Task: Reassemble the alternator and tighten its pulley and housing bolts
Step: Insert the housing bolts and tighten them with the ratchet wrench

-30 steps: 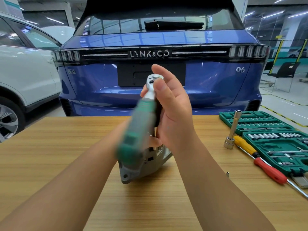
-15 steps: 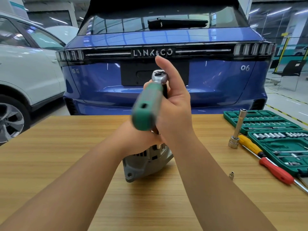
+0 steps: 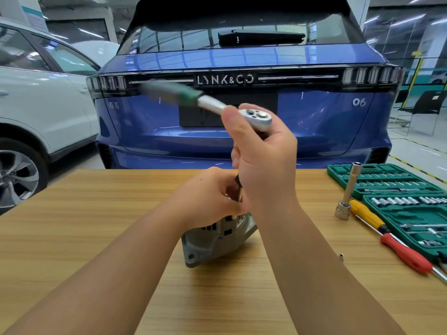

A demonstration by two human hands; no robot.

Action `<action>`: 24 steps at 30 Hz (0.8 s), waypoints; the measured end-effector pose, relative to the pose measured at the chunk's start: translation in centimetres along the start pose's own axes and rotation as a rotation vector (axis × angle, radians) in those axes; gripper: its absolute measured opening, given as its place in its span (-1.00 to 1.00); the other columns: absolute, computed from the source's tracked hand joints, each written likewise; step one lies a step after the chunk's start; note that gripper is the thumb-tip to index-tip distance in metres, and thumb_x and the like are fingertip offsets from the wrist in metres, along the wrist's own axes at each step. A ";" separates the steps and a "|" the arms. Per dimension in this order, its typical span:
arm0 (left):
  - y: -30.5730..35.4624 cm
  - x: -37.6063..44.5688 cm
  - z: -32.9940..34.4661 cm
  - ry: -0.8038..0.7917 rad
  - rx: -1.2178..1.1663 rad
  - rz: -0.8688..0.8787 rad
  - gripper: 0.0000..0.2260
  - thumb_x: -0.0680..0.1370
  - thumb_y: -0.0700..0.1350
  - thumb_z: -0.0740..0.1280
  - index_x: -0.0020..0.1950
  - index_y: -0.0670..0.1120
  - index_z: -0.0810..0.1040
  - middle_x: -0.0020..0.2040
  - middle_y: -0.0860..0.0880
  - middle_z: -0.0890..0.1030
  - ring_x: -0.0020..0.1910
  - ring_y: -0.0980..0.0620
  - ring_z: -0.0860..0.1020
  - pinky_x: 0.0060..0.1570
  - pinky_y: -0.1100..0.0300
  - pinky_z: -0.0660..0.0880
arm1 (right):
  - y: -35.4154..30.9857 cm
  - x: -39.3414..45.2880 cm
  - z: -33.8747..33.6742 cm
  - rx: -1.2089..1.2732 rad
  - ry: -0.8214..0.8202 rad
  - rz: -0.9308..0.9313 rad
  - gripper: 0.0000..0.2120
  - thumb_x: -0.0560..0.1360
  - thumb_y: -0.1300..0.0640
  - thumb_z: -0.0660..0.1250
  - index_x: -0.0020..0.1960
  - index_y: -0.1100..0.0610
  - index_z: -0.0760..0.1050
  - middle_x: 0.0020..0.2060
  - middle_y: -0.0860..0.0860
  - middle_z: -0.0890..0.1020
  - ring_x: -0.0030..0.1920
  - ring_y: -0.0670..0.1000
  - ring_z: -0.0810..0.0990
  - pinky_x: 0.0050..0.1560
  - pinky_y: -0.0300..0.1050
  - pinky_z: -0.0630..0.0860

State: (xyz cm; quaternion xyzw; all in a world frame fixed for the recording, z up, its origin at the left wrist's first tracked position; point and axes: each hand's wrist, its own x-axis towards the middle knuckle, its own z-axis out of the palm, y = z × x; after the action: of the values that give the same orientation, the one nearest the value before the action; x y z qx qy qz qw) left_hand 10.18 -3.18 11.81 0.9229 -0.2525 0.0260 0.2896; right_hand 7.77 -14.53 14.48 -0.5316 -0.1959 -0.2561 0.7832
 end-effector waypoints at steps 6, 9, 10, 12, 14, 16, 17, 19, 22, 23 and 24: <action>0.0 0.0 -0.3 0.030 0.009 -0.057 -0.96 0.51 -0.04 0.48 -0.07 0.08 0.65 -0.19 0.10 0.70 -0.22 0.16 0.62 -0.15 0.08 0.63 | 0.2 0.3 0.0 0.070 -0.104 0.093 -0.78 0.58 0.22 0.38 0.13 -0.05 0.50 -0.22 -0.13 0.62 -0.24 -0.11 0.58 -0.20 -0.25 0.51; 0.0 -0.2 -0.3 0.034 -0.005 -0.058 -0.96 0.50 -0.03 0.48 -0.13 0.08 0.65 -0.22 0.13 0.68 -0.24 0.18 0.60 -0.26 0.15 0.53 | 0.6 0.1 0.1 0.044 -0.121 -0.069 -0.71 0.59 0.29 0.32 0.16 -0.08 0.48 -0.09 -0.05 0.67 -0.18 -0.05 0.62 -0.17 -0.18 0.53; 0.0 -0.2 -0.3 0.033 -0.005 -0.056 -0.95 0.50 -0.03 0.48 -0.15 0.09 0.64 -0.23 0.16 0.68 -0.24 0.20 0.60 -0.28 0.20 0.48 | 0.7 0.0 0.1 0.018 -0.127 -0.119 -0.71 0.59 0.30 0.30 0.16 -0.07 0.48 -0.05 0.00 0.66 -0.17 -0.02 0.61 -0.18 -0.16 0.53; 0.1 -0.3 -0.4 0.030 -0.003 -0.050 -0.92 0.52 -0.02 0.48 -0.17 0.11 0.63 -0.23 0.22 0.67 -0.22 0.23 0.60 -0.28 0.24 0.46 | 0.7 -0.2 0.2 -0.014 -0.152 -0.171 -0.70 0.60 0.32 0.28 0.17 -0.06 0.47 -0.04 0.05 0.62 -0.18 -0.01 0.56 -0.19 -0.17 0.53; 0.2 -0.2 -0.3 0.031 -0.003 -0.044 -0.88 0.53 -0.03 0.48 -0.18 0.13 0.61 -0.22 0.24 0.66 -0.20 0.23 0.60 -0.25 0.22 0.52 | 0.3 0.0 0.1 0.013 -0.176 -0.117 -0.67 0.63 0.39 0.21 0.18 -0.02 0.47 -0.12 0.02 0.60 -0.21 -0.02 0.52 -0.21 -0.19 0.52; 0.2 -0.2 -0.3 0.033 0.006 -0.061 -0.90 0.53 -0.03 0.48 -0.16 0.11 0.61 -0.21 0.20 0.65 -0.19 0.20 0.60 -0.22 0.19 0.56 | -0.5 0.5 0.1 0.082 -0.183 0.034 -0.63 0.66 0.41 0.08 0.21 0.01 0.48 -0.25 0.02 0.61 -0.26 0.04 0.51 -0.24 -0.12 0.49; 0.2 -0.2 -0.3 0.037 0.010 -0.071 -0.91 0.52 -0.03 0.49 -0.15 0.10 0.61 -0.22 0.18 0.65 -0.20 0.19 0.60 -0.21 0.17 0.58 | -0.8 0.8 0.0 0.119 -0.195 0.105 -0.61 0.67 0.39 0.04 0.20 0.00 0.50 -0.29 0.04 0.61 -0.28 0.07 0.51 -0.26 -0.09 0.47; 0.2 -0.2 -0.3 0.042 0.015 -0.076 -0.92 0.52 -0.02 0.49 -0.14 0.09 0.62 -0.22 0.14 0.66 -0.21 0.17 0.60 -0.18 0.14 0.59 | -1.3 1.2 -0.3 0.164 -0.237 0.189 -0.61 0.69 0.34 0.01 0.15 -0.03 0.51 -0.29 0.06 0.62 -0.32 0.09 0.49 -0.32 -0.09 0.46; 0.4 -0.3 -0.3 0.043 0.015 -0.082 -0.94 0.53 -0.03 0.49 -0.10 0.07 0.63 -0.20 0.05 0.69 -0.21 0.12 0.63 -0.12 0.09 0.63 | -1.4 1.2 -0.2 0.191 -0.260 0.204 -0.68 0.71 0.26 0.01 0.15 -0.02 0.48 -0.22 0.09 0.60 -0.32 0.09 0.47 -0.35 -0.11 0.47; 0.4 -0.3 -0.3 0.045 0.013 -0.086 -0.94 0.52 -0.05 0.50 -0.06 0.04 0.64 -0.17 0.03 0.69 -0.18 0.09 0.64 -0.08 0.05 0.64 | -1.2 1.0 -0.1 0.203 -0.253 0.192 -0.73 0.71 0.21 0.03 0.18 -0.01 0.47 -0.21 0.10 0.59 -0.31 0.08 0.47 -0.35 -0.12 0.46; 0.4 -0.3 -0.3 0.045 -0.005 -0.090 -0.91 0.52 -0.07 0.50 -0.01 0.01 0.64 -0.13 0.00 0.70 -0.13 0.05 0.65 -0.04 -0.01 0.64 | -1.0 0.8 -0.1 0.223 -0.239 0.183 -0.80 0.71 0.16 0.09 0.22 0.01 0.46 -0.19 0.10 0.59 -0.31 0.06 0.48 -0.38 -0.15 0.46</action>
State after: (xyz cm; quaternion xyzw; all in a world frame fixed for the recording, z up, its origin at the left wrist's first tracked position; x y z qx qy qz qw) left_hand 9.69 -3.20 12.20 0.9318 -0.2044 0.0334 0.2982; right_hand 7.80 -15.12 15.66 -0.4838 -0.2655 -0.0956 0.8285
